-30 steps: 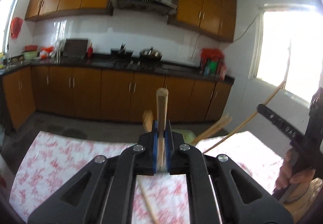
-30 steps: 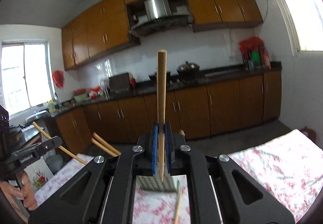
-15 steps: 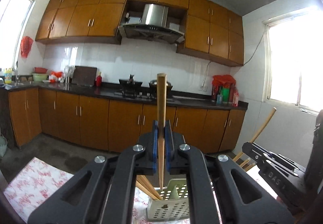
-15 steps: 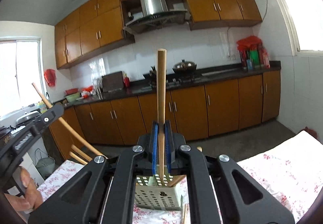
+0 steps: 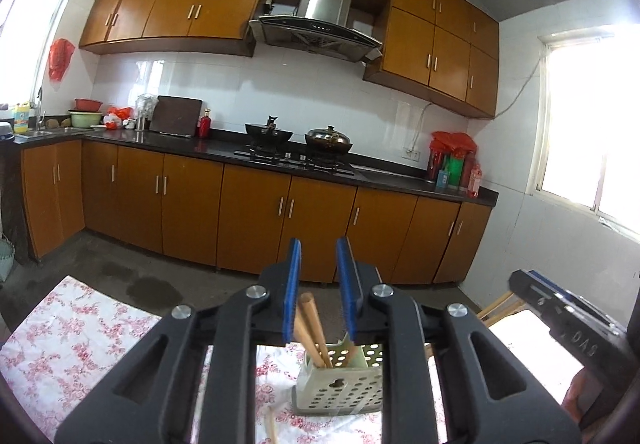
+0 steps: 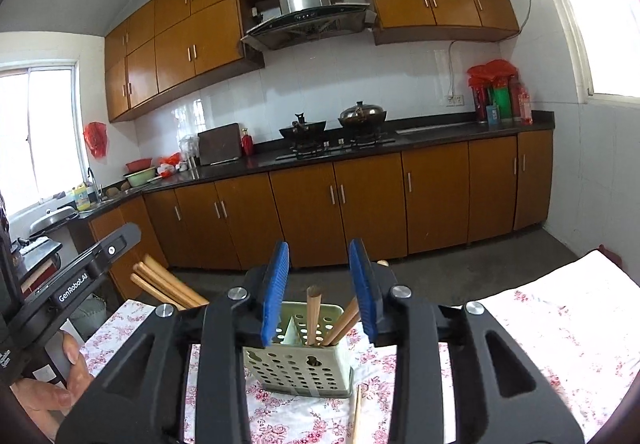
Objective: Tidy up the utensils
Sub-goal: 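Open both tools to drop the chopsticks into the holder, then close the left tool on a chopstick while the right tool grasps the last one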
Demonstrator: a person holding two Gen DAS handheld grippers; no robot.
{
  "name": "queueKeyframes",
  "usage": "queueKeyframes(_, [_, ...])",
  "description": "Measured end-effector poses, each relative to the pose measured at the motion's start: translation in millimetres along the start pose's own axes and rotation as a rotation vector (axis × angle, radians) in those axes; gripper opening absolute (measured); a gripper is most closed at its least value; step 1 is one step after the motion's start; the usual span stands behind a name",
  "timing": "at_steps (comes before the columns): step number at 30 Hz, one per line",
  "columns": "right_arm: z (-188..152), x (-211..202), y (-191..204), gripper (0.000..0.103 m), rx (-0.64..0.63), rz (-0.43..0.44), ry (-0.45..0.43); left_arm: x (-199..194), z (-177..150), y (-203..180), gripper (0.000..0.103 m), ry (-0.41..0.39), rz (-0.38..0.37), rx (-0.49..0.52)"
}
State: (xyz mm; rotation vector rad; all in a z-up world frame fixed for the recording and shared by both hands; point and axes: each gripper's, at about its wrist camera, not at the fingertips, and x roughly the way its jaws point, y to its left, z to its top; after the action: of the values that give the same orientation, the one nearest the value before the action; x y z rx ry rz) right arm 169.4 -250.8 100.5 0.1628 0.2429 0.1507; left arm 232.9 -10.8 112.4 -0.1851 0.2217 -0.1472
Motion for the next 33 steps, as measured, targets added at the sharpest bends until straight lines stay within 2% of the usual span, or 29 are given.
queueKeyframes(4, [-3, -21, -5, 0.037, -0.018, -0.035, 0.016, -30, -4, 7, 0.027, 0.011, 0.021, 0.000])
queueKeyframes(7, [-23, -30, -20, 0.041, -0.022, -0.082, 0.079, -56, -23, 19, 0.035, 0.057, 0.052, 0.012])
queueKeyframes(9, [-45, -28, -32, 0.041, -0.009, -0.110, 0.156, -66, -41, 29, 0.036, 0.109, 0.078, 0.020])
queueKeyframes(12, [-94, -13, -48, 0.041, 0.015, -0.121, 0.325, -67, -78, 43, 0.036, 0.219, 0.134, 0.051])
queueKeyframes(13, [-115, -5, -52, 0.038, 0.029, -0.109, 0.400, -66, -91, 48, 0.036, 0.262, 0.138, 0.051])
queueKeyframes(15, [-145, 3, -52, 0.024, 0.055, -0.065, 0.507, -61, -116, 59, 0.036, 0.355, 0.147, 0.037])
queueKeyframes(17, [-169, 8, -46, 0.023, 0.066, -0.027, 0.579, -57, -134, 63, 0.036, 0.419, 0.151, 0.028])
queueKeyframes(22, [-194, 10, -24, 0.023, 0.043, 0.029, 0.630, -55, -173, 53, 0.036, 0.522, 0.113, 0.051])
queueKeyframes(25, [-205, 12, -16, 0.023, 0.014, 0.028, 0.654, -50, -189, 38, 0.036, 0.568, 0.084, 0.070])
queueKeyframes(27, [-213, 16, -11, 0.022, -0.016, 0.008, 0.666, -46, -199, 29, 0.034, 0.595, 0.075, 0.085])
queueKeyframes(28, [-212, 16, -11, 0.018, -0.027, -0.008, 0.668, -42, -204, 25, 0.033, 0.609, 0.075, 0.090])
queueKeyframes(29, [-213, 16, -12, 0.009, -0.037, -0.029, 0.656, -39, -208, 21, 0.032, 0.626, 0.076, 0.093])
queueKeyframes(33, [-208, 12, -37, 0.008, 0.030, -0.071, 0.643, -31, -216, 16, 0.031, 0.654, 0.082, 0.105])
